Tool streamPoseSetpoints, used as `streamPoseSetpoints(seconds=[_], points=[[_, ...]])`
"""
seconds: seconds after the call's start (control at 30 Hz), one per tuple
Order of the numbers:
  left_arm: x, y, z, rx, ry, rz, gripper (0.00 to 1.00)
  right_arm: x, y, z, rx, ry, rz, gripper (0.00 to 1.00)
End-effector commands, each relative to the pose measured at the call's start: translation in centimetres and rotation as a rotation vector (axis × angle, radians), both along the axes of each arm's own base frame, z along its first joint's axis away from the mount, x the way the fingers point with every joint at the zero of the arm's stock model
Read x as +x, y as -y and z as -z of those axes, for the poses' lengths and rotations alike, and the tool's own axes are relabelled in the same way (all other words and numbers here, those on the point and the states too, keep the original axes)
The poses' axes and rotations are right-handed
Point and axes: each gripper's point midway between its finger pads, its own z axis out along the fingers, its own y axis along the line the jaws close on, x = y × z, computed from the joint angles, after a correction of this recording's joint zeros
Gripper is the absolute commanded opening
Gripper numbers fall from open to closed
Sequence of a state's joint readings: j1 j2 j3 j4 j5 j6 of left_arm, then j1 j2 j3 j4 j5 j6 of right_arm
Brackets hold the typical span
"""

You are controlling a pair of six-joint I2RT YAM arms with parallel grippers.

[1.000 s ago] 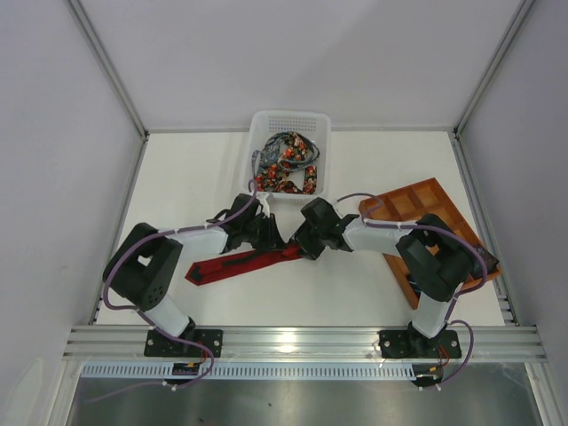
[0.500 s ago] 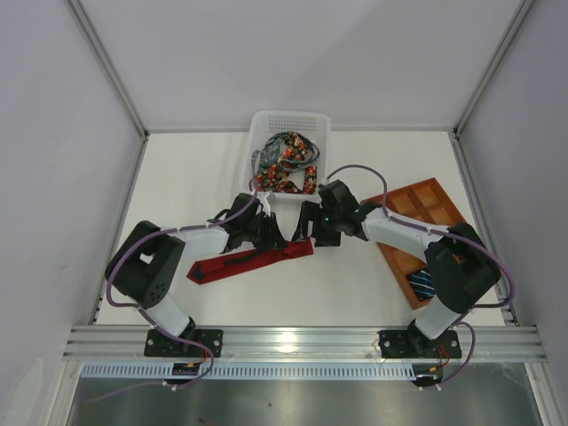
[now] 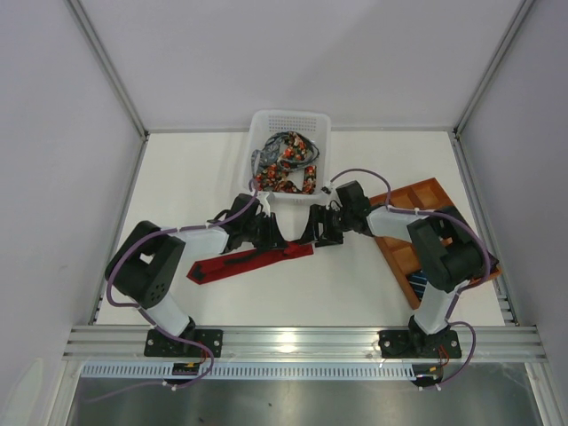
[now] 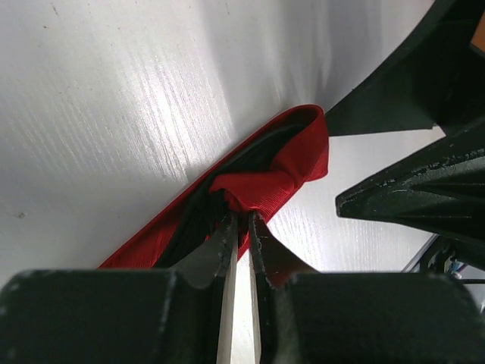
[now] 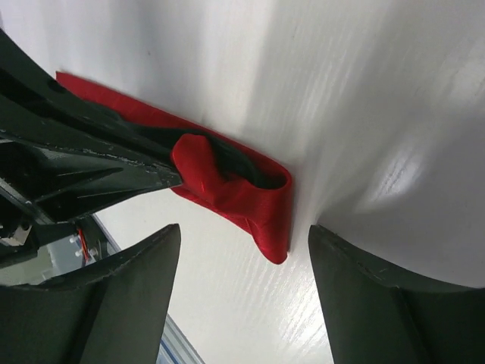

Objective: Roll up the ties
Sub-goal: Roll the tie

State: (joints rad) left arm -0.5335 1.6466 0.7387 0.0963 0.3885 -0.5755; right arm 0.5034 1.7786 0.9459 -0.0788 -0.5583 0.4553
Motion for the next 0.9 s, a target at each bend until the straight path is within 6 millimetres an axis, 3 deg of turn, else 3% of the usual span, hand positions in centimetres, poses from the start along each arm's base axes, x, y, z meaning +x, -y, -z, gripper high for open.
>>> streamPoseSetpoints(seconds=[0.0,0.3,0.47,0.57,0.6,0.7,0.87], points=[[-0.2,-0.9,1.3,0.036,-0.006,-0.002,0.15,0.2,-1.3,0.0,0.102,0.020,-0.052,0.74],[-0.4,-1.0,1.6,0.042,-0.012,0.001,0.14,0.2,-0.9,2.5,0.115,-0.058,0.002,0.61],[-0.4,-1.1,1.5,0.044,-0.012,0.001,0.13,0.3,-0.5,2.3,0.116,-0.048,0.024,0.50],[-0.4,-1.0,1.6,0.043,-0.016,0.003,0.13,0.2,-0.6,2.5,0.116,-0.061,0.018,0.37],[-0.3,-1.0,1.6,0.043,-0.016,0.003,0.12,0.4,-0.6,2.6,0.112,-0.060,0.025,0.25],[-0.2,-0.9,1.6,0.043,-0.016,0.003,0.12,0.7,-0.5,2.7,0.085,-0.055,0.051,0.00],[-0.3,-0.9,1.7,0.044,-0.021,0.005,0.11,0.9,-0.4,1.2,0.073,0.013,0.098,0.00]])
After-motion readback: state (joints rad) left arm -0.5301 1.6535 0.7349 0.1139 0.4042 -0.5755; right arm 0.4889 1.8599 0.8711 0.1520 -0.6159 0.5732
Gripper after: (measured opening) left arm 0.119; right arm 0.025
